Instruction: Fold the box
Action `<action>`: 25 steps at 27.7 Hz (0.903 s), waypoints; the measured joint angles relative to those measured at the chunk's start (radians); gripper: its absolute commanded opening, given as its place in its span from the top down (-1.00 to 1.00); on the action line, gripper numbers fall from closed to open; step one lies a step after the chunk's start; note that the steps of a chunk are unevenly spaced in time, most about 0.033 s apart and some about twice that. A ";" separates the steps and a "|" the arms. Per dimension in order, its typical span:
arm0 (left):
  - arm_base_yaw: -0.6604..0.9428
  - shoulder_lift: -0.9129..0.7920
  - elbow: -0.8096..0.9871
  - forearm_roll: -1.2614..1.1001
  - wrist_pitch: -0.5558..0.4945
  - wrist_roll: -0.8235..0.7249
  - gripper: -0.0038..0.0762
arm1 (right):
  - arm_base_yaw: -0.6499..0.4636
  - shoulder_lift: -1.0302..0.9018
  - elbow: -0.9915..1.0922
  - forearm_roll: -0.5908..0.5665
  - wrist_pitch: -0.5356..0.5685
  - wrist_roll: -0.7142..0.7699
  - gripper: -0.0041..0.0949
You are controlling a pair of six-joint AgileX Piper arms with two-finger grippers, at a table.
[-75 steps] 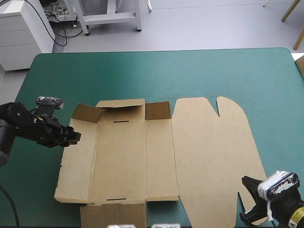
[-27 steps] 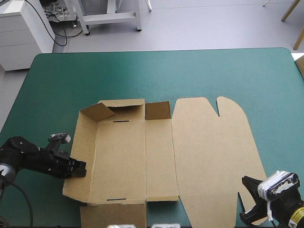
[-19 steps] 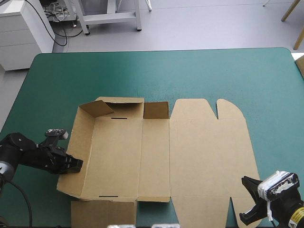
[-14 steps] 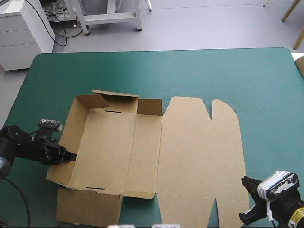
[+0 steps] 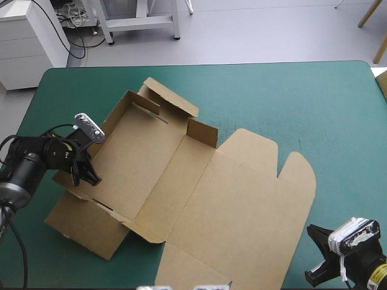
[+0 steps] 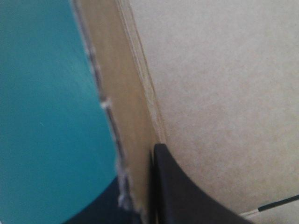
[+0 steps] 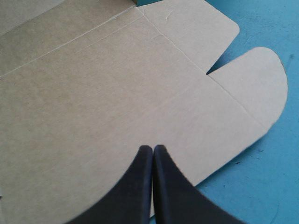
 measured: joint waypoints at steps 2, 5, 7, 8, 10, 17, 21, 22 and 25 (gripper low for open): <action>-0.054 0.023 -0.037 0.039 -0.029 0.001 0.92 | 0.000 0.000 0.000 0.001 0.000 0.000 0.96; -0.127 0.067 -0.095 0.137 -0.089 0.004 0.92 | 0.000 0.000 0.000 0.001 0.000 0.000 0.96; -0.180 0.100 -0.139 0.191 -0.102 0.004 0.92 | 0.000 0.000 0.000 0.002 0.000 0.002 0.96; -0.202 0.112 -0.156 0.209 -0.106 0.002 0.92 | 0.000 0.000 0.000 0.002 0.000 0.003 0.96; -0.258 0.139 -0.194 0.249 -0.118 -0.016 0.92 | 0.000 0.000 0.000 0.002 0.000 0.003 0.96; -0.471 0.158 -0.229 0.402 -0.155 -0.088 0.92 | 0.000 0.000 0.000 0.003 0.000 0.003 0.96; -0.584 0.160 -0.230 0.498 -0.154 -0.187 0.92 | 0.000 0.000 0.000 0.002 0.000 0.003 0.96; -0.610 0.161 -0.228 0.527 -0.153 -0.221 0.92 | 0.000 0.000 0.000 0.002 0.000 0.003 0.96; -0.729 0.161 -0.164 0.744 -0.145 -0.418 0.92 | 0.000 0.000 0.000 -0.016 0.000 0.008 0.96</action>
